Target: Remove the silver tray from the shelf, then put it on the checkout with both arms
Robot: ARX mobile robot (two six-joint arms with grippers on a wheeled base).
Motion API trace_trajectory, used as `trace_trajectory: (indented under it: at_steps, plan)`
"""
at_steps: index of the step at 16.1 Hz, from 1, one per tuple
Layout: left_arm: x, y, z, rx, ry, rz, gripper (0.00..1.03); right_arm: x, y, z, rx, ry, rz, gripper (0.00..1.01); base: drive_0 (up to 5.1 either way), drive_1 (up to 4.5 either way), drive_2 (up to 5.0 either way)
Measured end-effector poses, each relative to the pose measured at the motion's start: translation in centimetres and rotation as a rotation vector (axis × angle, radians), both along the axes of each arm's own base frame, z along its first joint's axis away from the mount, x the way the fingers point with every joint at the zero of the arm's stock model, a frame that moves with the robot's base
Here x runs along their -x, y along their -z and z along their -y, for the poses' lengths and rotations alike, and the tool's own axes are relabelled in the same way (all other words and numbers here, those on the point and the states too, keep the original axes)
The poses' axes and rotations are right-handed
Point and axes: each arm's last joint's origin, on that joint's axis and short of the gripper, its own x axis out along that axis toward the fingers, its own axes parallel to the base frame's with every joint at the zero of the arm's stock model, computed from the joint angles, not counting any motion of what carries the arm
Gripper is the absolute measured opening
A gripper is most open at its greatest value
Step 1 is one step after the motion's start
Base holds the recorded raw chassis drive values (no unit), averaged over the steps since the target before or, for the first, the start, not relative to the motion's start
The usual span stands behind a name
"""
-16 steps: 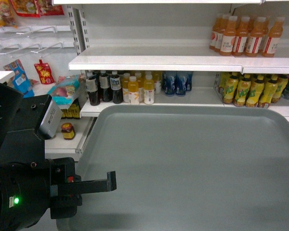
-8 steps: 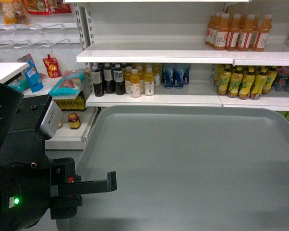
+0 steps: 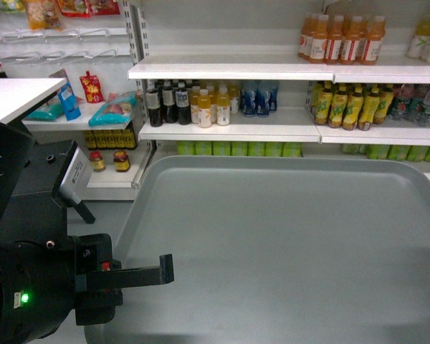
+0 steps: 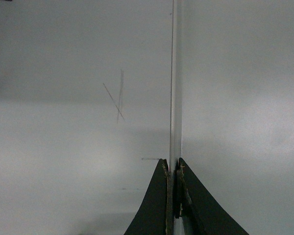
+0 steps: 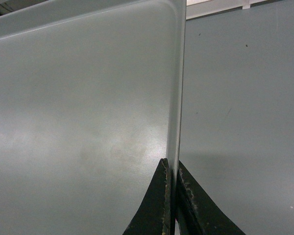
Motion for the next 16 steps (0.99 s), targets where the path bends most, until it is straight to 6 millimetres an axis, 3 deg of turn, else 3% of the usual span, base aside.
trace_trajectory:
  at_steps: [8,16]
  plan:
    - [0.16,0.04,-0.08,-0.002,-0.001,-0.005,0.03,0.06,-0.02,-0.01,0.000,-0.001,-0.001,0.03,0.1,-4.15,4.4]
    - [-0.02,-0.14,0.02,0.005,-0.001,0.006,0.03,0.02,-0.12,0.12,0.000,0.004,0.007,0.03,0.0,0.00,0.0]
